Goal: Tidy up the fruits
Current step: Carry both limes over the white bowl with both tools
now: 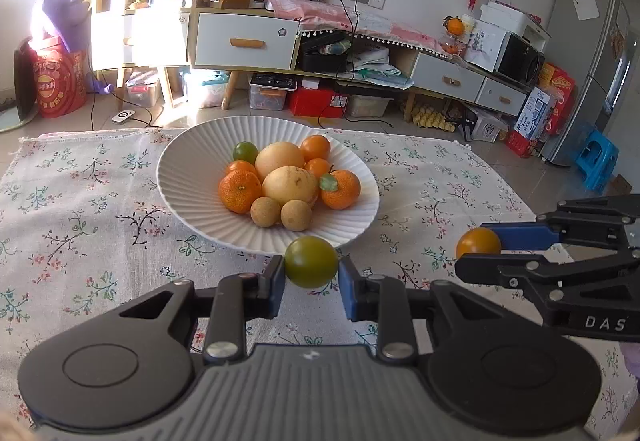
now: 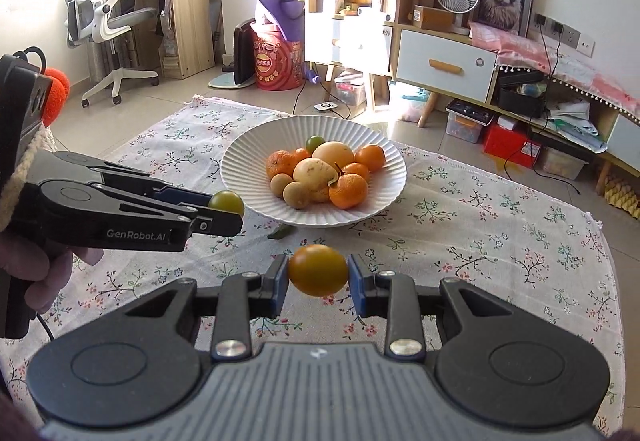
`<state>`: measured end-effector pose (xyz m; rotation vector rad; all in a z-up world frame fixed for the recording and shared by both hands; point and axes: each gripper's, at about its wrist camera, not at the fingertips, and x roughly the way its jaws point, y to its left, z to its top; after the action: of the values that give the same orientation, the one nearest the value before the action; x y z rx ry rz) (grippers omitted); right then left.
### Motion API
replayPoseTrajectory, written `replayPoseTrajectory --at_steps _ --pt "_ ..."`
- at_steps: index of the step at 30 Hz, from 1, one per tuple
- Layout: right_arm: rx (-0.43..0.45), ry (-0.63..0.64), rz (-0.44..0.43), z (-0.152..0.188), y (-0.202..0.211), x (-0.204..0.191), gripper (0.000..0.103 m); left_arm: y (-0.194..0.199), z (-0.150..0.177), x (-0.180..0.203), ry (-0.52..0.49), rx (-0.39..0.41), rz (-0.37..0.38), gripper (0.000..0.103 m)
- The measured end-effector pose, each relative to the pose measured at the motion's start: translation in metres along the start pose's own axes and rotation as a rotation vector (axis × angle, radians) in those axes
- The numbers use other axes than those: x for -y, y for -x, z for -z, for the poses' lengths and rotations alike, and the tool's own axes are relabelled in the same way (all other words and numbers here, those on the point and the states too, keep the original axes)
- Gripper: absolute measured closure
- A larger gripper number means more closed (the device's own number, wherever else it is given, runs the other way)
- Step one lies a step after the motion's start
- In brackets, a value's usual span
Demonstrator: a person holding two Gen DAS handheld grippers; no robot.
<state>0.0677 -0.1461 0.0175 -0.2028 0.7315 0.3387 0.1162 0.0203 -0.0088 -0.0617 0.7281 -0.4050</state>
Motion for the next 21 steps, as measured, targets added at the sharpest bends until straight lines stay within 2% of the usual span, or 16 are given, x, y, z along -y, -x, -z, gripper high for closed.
replayPoseTrajectory --at_steps 21 --pt "-0.008 -0.104 0.025 -0.032 -0.054 -0.001 0.074 -0.026 -0.029 -0.022 0.01 -0.059 -0.06 0.103"
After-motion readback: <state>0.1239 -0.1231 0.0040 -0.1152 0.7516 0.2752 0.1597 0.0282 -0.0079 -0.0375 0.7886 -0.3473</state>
